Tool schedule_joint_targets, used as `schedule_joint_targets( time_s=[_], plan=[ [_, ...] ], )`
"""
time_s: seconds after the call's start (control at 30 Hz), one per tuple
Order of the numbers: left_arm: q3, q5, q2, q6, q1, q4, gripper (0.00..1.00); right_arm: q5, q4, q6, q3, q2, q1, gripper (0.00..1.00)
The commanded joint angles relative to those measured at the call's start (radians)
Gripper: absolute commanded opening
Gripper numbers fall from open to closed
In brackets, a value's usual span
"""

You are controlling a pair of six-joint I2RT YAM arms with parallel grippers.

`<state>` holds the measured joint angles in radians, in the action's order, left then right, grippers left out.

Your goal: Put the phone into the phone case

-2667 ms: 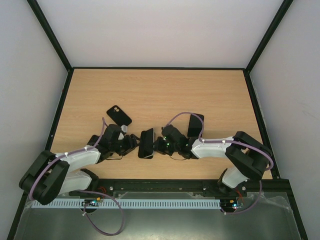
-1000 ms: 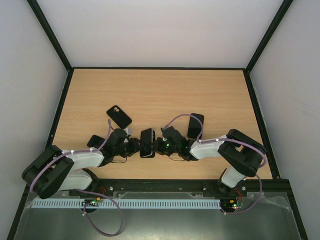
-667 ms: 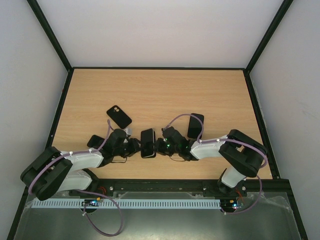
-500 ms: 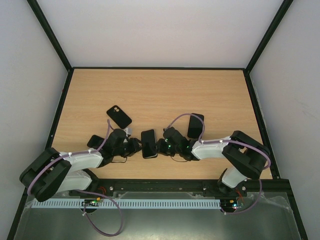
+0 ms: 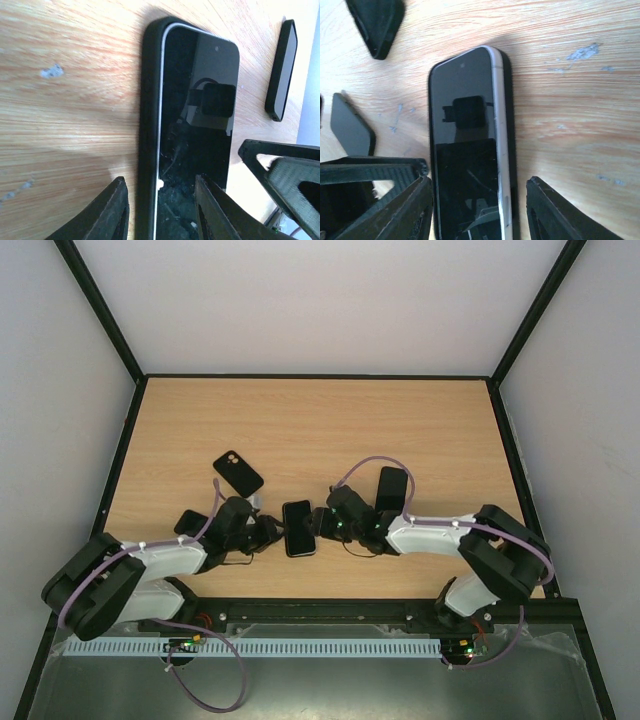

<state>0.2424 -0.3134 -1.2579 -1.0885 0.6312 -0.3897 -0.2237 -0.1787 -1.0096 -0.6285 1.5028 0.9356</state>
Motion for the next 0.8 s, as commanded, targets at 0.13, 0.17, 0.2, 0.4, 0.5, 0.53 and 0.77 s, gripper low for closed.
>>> schedule_joint_targets(
  time_s=[0.13,0.17,0.2,0.4,0.5,0.53,0.77],
  plan=[
    [0.015,-0.022,-0.048,0.03,-0.027,-0.016,0.37,-0.048,-0.106,-0.005,-0.034,0.135,-0.03,0.48],
    [0.015,-0.025,-0.054,0.032,-0.026,-0.02,0.37,-0.062,-0.121,-0.009,-0.037,0.151,-0.029,0.49],
    [0.015,-0.026,-0.061,0.033,-0.027,-0.023,0.37,-0.078,-0.135,-0.015,-0.04,0.166,-0.03,0.49],
    [0.007,-0.05,-0.098,0.023,-0.027,-0.071,0.3,-0.184,-0.315,-0.102,0.002,0.191,-0.03,0.55],
    [-0.001,-0.058,-0.102,0.015,-0.027,-0.09,0.27,-0.231,-0.389,-0.147,0.012,0.189,-0.03,0.56],
    [-0.002,-0.064,-0.103,0.013,-0.027,-0.097,0.26,-0.252,-0.418,-0.17,0.018,0.187,-0.03,0.56],
    [-0.009,-0.073,-0.081,0.009,-0.022,-0.082,0.22,-0.296,-0.587,-0.271,0.061,0.126,-0.032,0.57]
  ],
)
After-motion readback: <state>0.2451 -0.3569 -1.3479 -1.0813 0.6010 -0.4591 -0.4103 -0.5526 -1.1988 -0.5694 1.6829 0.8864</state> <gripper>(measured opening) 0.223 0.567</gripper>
